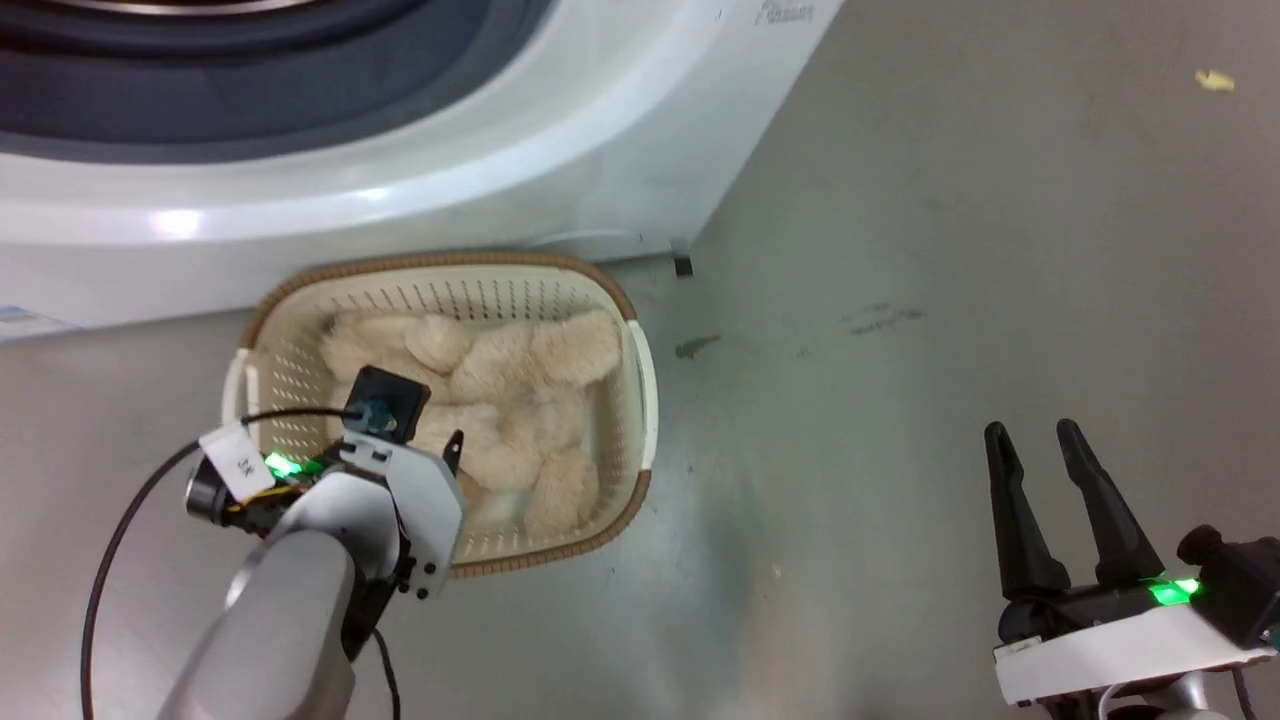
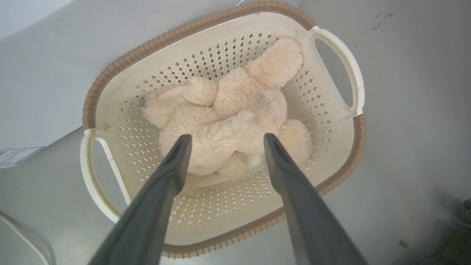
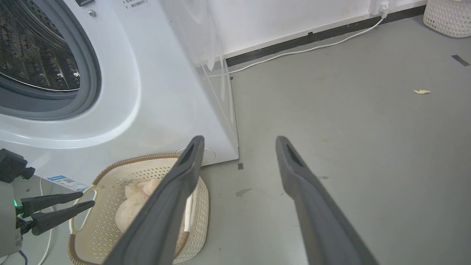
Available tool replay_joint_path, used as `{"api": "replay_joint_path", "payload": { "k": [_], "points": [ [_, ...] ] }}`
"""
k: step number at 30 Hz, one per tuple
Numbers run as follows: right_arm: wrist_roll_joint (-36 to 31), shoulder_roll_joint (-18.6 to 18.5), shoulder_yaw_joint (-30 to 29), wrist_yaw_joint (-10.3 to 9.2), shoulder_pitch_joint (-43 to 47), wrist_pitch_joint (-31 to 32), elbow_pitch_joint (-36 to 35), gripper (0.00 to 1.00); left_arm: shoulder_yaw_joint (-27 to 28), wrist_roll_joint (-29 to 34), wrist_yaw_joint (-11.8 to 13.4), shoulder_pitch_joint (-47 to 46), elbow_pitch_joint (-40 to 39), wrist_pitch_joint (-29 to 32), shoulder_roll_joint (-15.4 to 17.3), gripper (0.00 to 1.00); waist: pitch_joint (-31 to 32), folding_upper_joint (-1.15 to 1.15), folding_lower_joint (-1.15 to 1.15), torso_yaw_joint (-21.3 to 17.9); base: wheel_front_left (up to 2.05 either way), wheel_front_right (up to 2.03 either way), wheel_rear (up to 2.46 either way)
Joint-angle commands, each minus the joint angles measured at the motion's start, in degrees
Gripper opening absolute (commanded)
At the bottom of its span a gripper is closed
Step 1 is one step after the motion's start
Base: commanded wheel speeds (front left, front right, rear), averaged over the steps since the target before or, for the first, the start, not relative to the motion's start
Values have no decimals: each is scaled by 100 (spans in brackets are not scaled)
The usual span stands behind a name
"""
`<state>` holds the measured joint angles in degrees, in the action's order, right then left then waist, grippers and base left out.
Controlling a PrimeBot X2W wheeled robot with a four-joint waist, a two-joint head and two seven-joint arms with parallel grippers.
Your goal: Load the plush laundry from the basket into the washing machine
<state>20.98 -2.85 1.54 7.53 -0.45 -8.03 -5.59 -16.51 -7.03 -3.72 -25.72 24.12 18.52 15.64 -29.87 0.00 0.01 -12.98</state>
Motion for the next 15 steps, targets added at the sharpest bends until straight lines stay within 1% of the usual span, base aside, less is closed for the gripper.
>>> {"api": "replay_joint_path", "payload": {
  "k": [1, 11, 15],
  "points": [
    [128, -1, 11, -2, 12, -63, -59, 100, -111, 24, -34, -185, 84, 111, 107, 100, -224, 0, -1, -76, 0, 0, 0],
    [534, -2, 134, -2, 153, -183, -247, 100, -621, 234, 8, -496, 225, 625, 542, 100, -759, 0, -1, -269, 0, 0, 0],
    [691, -2, 169, -3, 243, -231, -342, 100, -911, 451, -3, -713, 236, 823, 775, 100, -980, 0, -1, -349, 0, 0, 0]
  ]
}}
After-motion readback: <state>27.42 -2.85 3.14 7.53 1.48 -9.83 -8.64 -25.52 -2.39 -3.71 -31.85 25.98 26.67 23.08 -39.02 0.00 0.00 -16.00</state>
